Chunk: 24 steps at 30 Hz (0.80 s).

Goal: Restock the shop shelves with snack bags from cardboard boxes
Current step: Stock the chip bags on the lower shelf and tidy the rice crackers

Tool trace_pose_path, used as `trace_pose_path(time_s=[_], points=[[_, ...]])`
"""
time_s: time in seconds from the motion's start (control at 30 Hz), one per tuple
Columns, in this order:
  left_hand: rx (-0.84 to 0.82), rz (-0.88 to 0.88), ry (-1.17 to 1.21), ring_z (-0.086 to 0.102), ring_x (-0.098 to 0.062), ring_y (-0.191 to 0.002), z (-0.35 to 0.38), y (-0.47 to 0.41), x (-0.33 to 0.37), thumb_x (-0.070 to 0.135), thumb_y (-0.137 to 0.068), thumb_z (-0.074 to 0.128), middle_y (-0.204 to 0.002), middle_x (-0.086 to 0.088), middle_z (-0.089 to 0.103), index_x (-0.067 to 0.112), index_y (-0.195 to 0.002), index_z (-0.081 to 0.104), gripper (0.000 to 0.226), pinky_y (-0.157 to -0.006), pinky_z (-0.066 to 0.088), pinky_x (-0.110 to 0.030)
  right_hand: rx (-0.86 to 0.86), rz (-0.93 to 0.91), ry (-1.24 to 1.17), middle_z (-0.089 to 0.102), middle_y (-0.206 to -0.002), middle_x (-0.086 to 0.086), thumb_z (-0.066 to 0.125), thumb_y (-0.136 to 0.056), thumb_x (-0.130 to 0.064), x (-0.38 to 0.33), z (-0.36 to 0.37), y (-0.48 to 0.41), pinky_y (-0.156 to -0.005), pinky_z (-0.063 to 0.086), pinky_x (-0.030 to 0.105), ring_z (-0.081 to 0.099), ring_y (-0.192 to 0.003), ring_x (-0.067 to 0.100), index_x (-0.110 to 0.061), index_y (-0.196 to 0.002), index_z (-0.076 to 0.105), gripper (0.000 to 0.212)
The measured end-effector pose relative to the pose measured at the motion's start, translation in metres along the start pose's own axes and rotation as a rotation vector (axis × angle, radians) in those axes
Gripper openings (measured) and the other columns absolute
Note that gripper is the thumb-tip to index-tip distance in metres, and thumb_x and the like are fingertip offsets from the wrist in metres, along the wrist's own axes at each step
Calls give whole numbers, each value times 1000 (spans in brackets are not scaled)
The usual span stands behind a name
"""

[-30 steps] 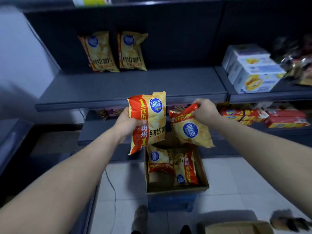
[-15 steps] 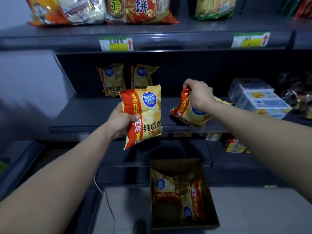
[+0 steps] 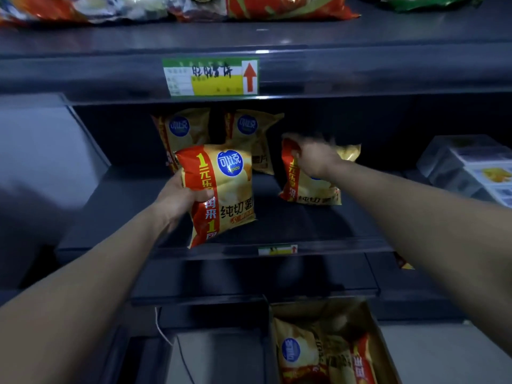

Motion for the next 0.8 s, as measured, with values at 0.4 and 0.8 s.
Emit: trace_pose_path(time_s=[0.4,0.8], points=[[-31,-21,78,58,-28,-116,26,-29,-12,-11,-79,61,-122,-10,64,13,-131,50,58,-102,42,-49,150,149,219,23,-151,19,64,-78,-42,56,11,8,-115,0,55,10,-141,42,-13,-147,22,86],[-42,-6,115,59,-29,-114,47,-30,-10,-14,-80,59,-122,-11,64,12,-131,49,58,-99,43,-48,78,725,-647,16,-156,14,72,-74,-51,104,54,10,-115,25,45,21,-142,33,-5,-149,8,109]])
Point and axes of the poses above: each hand's wrist, its own y-axis away from the middle knuckle, its own z-axis out of the palm, x = y × z, the point moved 1 cm from there along -y, towards the middle knuckle
